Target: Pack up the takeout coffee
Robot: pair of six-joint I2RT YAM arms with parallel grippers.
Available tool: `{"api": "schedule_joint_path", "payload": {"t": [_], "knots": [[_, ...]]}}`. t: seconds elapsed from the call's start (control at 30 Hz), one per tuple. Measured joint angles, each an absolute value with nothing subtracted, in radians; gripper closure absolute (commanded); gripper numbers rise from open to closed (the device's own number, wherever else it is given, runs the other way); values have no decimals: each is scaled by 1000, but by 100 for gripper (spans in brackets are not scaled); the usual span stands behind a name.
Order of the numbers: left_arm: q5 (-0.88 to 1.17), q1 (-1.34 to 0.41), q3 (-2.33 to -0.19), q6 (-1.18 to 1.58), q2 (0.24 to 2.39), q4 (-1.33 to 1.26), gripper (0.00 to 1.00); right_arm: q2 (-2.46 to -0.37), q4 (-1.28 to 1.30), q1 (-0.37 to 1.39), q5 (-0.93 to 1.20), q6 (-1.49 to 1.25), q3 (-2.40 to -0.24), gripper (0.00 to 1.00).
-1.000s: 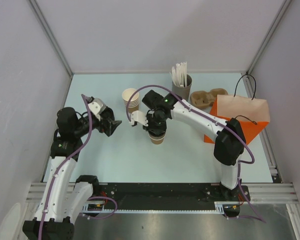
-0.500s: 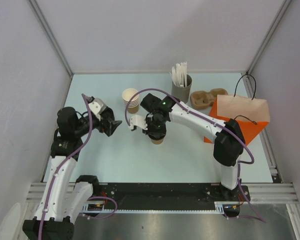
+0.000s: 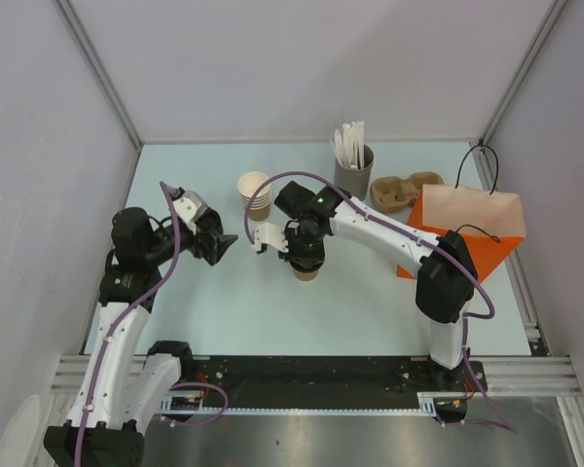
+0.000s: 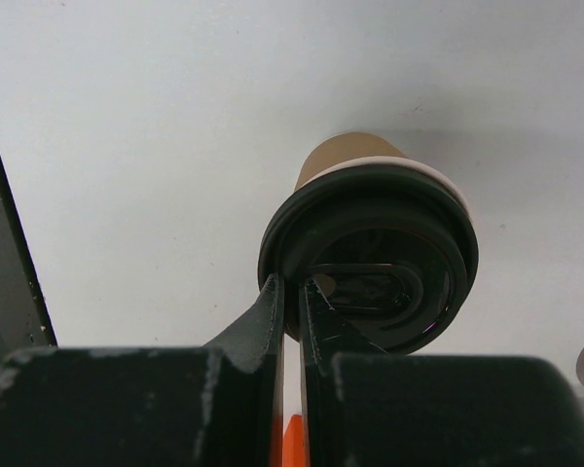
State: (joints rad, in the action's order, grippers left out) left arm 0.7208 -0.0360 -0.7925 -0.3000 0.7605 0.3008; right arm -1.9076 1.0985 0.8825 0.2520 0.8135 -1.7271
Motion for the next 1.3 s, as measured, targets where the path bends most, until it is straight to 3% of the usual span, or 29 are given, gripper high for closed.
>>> {"api": "schedule_joint_path", "payload": {"t": [0.4,0.63,1.3], "knots": [[723,-36,-793,-300,761,301,0,-1925,1088,883,260,814,-1725,99],[736,-36,-793,-307,762,301,1,-1927,1079,882,260,814,-1722,93],[739,-36,-793,-308,766,302,1,-1927,1048,881,259,815,-1708,59]]}}
